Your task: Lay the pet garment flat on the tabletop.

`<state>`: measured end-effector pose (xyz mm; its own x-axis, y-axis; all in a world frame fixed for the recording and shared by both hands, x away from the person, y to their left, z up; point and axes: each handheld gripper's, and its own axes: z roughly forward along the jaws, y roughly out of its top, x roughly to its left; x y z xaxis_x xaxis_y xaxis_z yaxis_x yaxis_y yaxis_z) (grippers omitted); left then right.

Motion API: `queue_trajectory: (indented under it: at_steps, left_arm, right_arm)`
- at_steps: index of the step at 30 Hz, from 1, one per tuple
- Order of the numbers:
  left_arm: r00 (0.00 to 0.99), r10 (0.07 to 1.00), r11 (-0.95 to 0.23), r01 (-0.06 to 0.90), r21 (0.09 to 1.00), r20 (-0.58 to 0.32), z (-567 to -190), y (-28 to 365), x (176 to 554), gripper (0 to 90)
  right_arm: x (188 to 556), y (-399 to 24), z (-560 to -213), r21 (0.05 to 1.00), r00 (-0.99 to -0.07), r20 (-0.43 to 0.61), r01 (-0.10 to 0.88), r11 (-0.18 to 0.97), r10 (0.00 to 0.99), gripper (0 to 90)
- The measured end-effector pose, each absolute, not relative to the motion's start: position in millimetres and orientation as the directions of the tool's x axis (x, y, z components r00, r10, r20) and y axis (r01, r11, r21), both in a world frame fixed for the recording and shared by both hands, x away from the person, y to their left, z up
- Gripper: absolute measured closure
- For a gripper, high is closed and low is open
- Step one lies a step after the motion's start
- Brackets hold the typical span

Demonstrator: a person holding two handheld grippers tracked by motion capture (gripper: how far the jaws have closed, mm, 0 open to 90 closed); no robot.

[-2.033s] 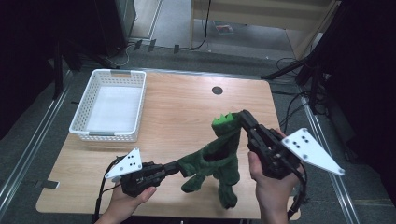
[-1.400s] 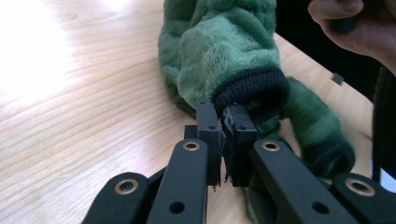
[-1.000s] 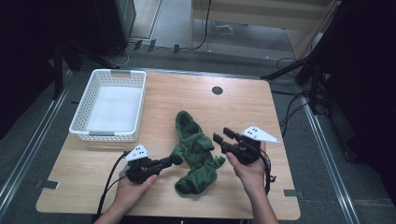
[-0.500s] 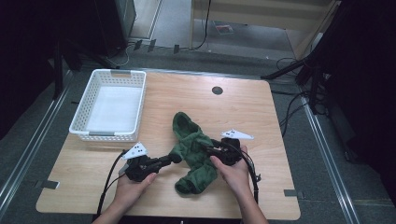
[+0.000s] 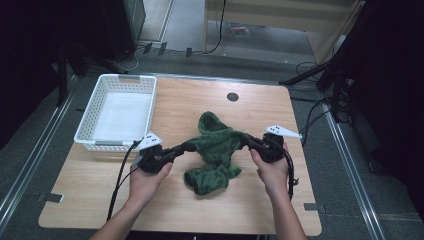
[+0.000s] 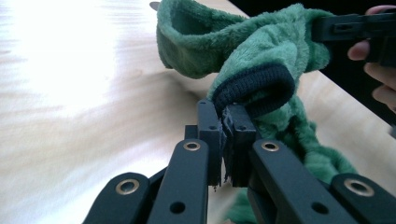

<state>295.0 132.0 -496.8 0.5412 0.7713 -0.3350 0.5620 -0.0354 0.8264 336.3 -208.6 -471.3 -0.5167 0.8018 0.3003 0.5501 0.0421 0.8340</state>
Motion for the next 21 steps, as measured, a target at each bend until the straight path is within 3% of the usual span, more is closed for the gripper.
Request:
queue_trajectory:
  at_steps: [7,12,16,17,19,21]
  left_arm:
    - [0.443,0.836,-0.069,0.671,0.739,-0.324,-518,104,357,87.8]
    - [0.415,0.866,-0.124,0.720,0.682,-0.280,-540,92,372,87.9]
    - [0.424,0.868,-0.145,0.716,0.683,-0.260,-543,89,373,87.8]
    - [0.429,0.866,-0.146,0.709,0.690,-0.257,-542,89,372,87.4]
    - [0.445,0.851,-0.126,0.688,0.715,-0.279,-539,92,371,84.4]
    - [0.436,0.857,-0.100,0.665,0.740,-0.275,-531,94,367,74.3]
  right_arm:
    - [391,-212,-494,0.774,-0.421,0.250,0.628,0.082,0.872,83.0]
    - [410,-217,-530,0.704,-0.358,0.229,0.704,0.100,0.905,83.1]
    - [408,-219,-539,0.698,-0.358,0.245,0.710,0.093,0.901,81.0]
    - [407,-219,-538,0.704,-0.368,0.246,0.704,0.096,0.897,74.9]
    - [404,-219,-531,0.736,-0.398,0.244,0.670,0.098,0.884,53.1]
    - [401,-222,-519,0.773,-0.420,0.246,0.629,0.084,0.873,45.3]
